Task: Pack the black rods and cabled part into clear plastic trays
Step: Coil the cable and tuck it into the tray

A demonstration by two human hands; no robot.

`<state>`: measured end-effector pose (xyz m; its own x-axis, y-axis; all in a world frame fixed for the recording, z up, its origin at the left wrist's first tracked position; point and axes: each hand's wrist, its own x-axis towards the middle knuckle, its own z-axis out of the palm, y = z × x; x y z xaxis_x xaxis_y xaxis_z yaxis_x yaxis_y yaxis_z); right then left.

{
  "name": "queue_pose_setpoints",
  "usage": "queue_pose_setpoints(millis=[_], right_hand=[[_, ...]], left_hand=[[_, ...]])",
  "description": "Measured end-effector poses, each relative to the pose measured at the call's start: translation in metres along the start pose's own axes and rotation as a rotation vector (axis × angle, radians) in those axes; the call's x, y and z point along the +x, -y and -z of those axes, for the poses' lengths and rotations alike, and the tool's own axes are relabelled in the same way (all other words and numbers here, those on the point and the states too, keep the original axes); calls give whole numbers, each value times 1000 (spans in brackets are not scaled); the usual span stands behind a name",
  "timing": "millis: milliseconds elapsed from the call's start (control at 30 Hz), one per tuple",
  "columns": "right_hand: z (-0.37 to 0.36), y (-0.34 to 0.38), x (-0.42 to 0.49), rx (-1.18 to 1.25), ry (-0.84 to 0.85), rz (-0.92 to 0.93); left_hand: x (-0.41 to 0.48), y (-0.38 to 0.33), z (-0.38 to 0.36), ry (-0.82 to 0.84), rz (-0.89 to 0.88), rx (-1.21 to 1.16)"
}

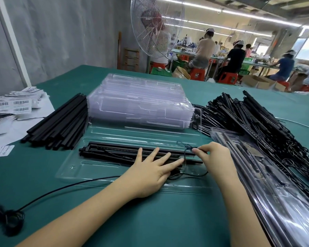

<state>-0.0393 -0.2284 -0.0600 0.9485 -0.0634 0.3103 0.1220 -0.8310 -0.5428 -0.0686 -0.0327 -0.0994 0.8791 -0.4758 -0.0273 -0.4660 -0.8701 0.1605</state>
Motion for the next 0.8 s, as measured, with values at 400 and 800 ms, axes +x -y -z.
queue_pose_setpoints(millis=[400, 800], right_hand=[[10, 1, -11, 554, 358, -154], [-2, 10, -12, -193, 510, 86]], left_hand=[[6, 1, -3, 39, 99, -16], [1, -1, 1, -14, 50, -87]])
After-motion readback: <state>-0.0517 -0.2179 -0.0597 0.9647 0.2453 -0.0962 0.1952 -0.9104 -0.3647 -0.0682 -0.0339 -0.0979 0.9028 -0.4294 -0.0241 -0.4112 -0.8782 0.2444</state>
